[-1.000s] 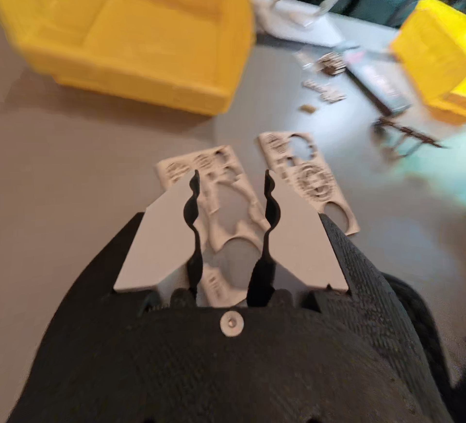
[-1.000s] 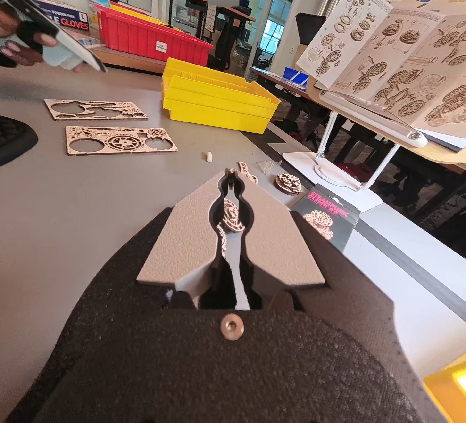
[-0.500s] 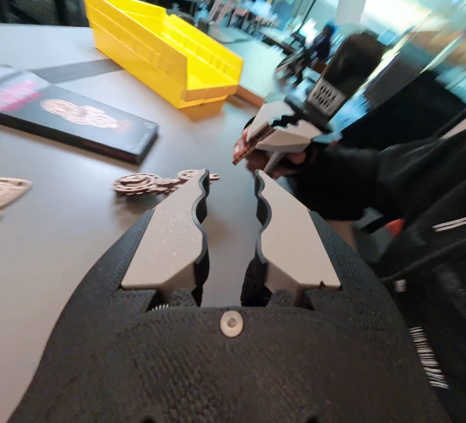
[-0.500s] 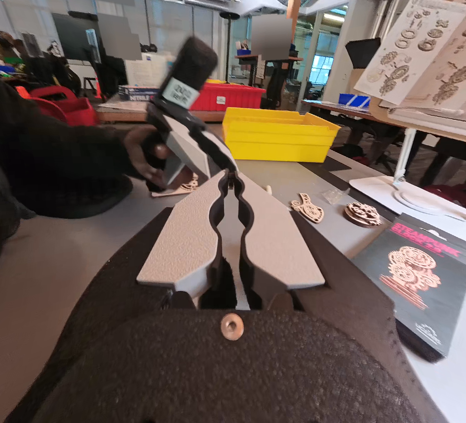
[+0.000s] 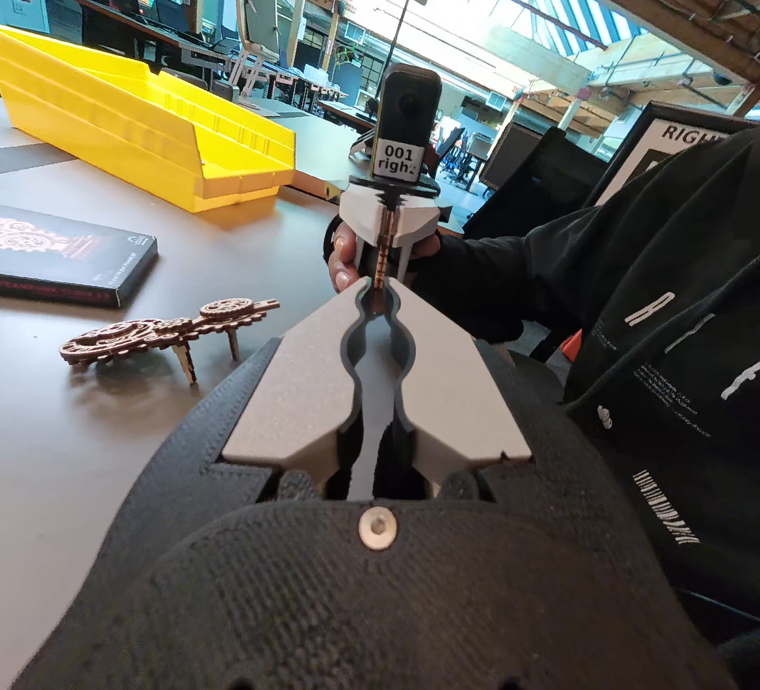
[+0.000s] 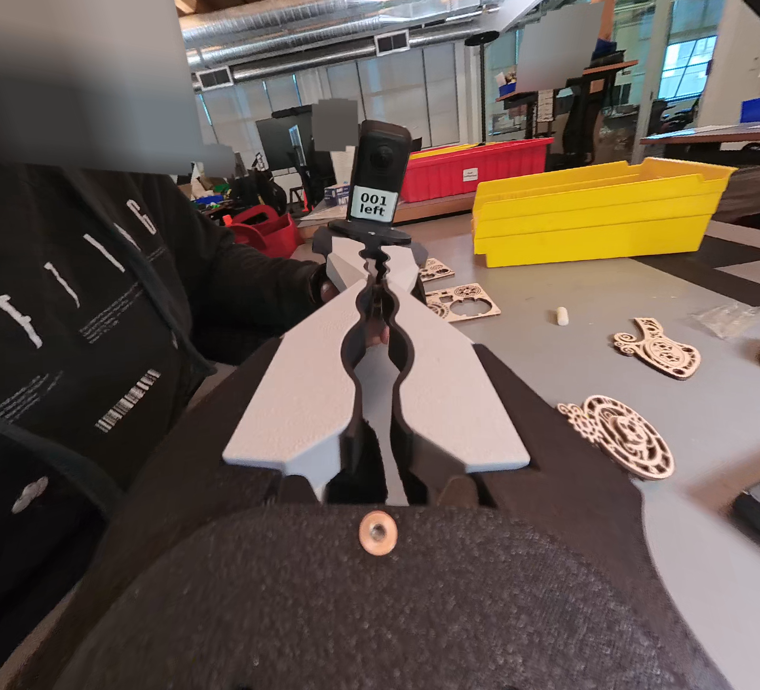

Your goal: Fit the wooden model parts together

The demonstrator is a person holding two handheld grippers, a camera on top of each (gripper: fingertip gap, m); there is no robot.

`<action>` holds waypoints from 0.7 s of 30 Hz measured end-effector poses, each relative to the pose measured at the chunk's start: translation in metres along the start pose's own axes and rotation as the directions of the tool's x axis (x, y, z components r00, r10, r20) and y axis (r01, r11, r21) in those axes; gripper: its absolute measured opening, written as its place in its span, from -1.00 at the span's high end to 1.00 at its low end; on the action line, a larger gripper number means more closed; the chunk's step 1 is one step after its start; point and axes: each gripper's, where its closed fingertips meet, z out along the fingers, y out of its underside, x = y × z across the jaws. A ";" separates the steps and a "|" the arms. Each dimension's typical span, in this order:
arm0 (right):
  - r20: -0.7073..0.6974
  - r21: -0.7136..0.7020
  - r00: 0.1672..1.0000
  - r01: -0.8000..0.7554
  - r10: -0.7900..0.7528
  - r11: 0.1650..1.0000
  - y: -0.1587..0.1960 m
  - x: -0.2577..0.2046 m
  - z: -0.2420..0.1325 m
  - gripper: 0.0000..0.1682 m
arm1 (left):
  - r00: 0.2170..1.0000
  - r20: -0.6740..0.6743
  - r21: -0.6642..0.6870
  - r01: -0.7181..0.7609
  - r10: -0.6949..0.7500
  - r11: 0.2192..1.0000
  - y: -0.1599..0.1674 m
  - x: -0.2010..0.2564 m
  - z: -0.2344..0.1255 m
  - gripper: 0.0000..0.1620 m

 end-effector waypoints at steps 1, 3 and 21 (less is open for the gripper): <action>0.009 -0.016 1.000 0.011 -0.011 1.000 0.002 -0.002 0.000 0.98 | 1.000 0.002 -0.010 -0.018 0.018 1.000 0.002 0.002 -0.001 0.97; 0.025 -0.048 0.999 0.027 -0.026 0.998 0.006 -0.005 -0.001 0.98 | 0.999 0.004 -0.035 -0.052 0.052 0.998 0.005 0.004 -0.002 0.98; 0.008 -0.278 0.983 0.177 -0.182 0.944 0.043 0.002 -0.003 0.98 | 0.984 0.016 -0.182 -0.169 0.175 0.969 0.029 -0.011 -0.011 0.97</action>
